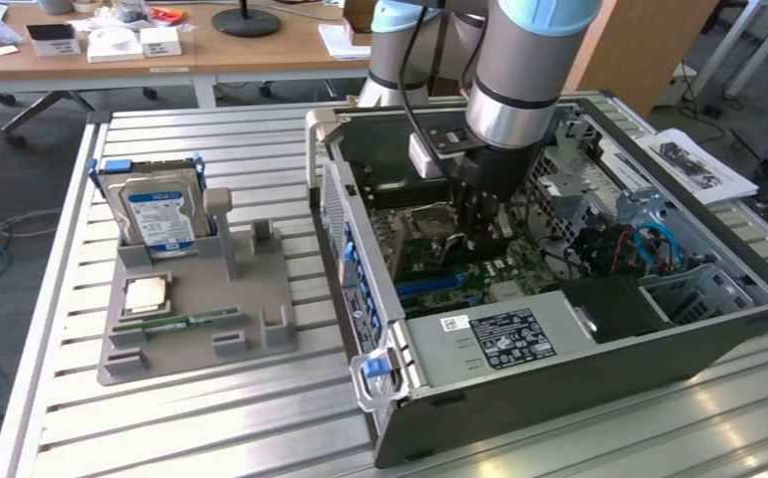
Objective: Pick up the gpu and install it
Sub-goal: 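Insert the gpu into the slot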
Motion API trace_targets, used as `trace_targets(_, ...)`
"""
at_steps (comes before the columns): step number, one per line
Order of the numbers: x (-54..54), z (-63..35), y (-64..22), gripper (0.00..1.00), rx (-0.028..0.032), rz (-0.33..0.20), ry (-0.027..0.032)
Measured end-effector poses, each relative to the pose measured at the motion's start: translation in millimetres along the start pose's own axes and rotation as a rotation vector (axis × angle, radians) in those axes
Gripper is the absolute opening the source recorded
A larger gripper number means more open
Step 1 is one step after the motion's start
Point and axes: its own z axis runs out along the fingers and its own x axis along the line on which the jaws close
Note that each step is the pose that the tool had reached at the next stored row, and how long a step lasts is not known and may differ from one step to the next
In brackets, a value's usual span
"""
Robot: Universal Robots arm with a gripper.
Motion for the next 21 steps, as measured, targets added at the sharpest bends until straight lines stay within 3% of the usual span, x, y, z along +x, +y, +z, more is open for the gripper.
trace_targets(12,0.1,9.1,7.3,0.27,0.0005,-0.002,-0.0001)
trace_targets(21,0.5,9.2,9.1,0.27,0.0005,-0.002,-0.0001)
